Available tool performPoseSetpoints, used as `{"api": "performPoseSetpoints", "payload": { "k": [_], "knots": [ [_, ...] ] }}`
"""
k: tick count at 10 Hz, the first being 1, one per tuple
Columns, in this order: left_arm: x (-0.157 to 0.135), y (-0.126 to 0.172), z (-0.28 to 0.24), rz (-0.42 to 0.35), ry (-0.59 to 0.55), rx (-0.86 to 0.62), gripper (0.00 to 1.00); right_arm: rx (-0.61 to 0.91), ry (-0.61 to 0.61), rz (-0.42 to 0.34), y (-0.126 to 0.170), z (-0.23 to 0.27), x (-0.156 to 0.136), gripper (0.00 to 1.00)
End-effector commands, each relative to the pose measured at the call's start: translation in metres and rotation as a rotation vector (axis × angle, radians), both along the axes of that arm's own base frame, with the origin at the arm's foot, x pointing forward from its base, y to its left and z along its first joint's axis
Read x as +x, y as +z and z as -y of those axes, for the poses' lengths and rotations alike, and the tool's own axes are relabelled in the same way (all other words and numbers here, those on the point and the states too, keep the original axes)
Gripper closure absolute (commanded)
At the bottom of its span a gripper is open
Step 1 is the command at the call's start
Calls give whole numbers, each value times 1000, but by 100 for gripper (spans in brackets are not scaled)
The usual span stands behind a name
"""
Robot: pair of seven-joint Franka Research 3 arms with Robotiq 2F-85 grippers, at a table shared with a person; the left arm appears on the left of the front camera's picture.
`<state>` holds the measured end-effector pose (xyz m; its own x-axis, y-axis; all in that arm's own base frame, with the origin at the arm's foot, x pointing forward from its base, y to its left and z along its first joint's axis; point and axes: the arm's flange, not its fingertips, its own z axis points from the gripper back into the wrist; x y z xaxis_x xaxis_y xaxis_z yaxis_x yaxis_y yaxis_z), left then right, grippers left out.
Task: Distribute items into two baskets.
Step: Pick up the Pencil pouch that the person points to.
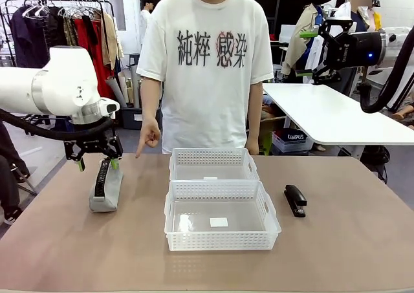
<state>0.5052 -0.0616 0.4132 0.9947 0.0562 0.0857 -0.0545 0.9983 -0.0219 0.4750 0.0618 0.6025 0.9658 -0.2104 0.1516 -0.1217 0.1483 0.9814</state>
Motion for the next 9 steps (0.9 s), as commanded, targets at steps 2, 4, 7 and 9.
{"api": "performPoseSetpoints", "payload": {
  "k": [2, 4, 7, 9],
  "knots": [
    [21, -32, -2, -11, 70, 33, 0, 0, 2, 10, 0, 0, 0, 0],
    [23, -44, -7, -13, 76, 44, 0, 0, 2, 10, 0, 0, 0, 0],
    [21, -39, -8, 8, 88, 77, 60, 0, 2, 10, 0, 0, 0, 0],
    [22, -35, -8, 15, 88, 80, 100, 0, 2, 10, 0, 0, 0, 0]
  ]
}}
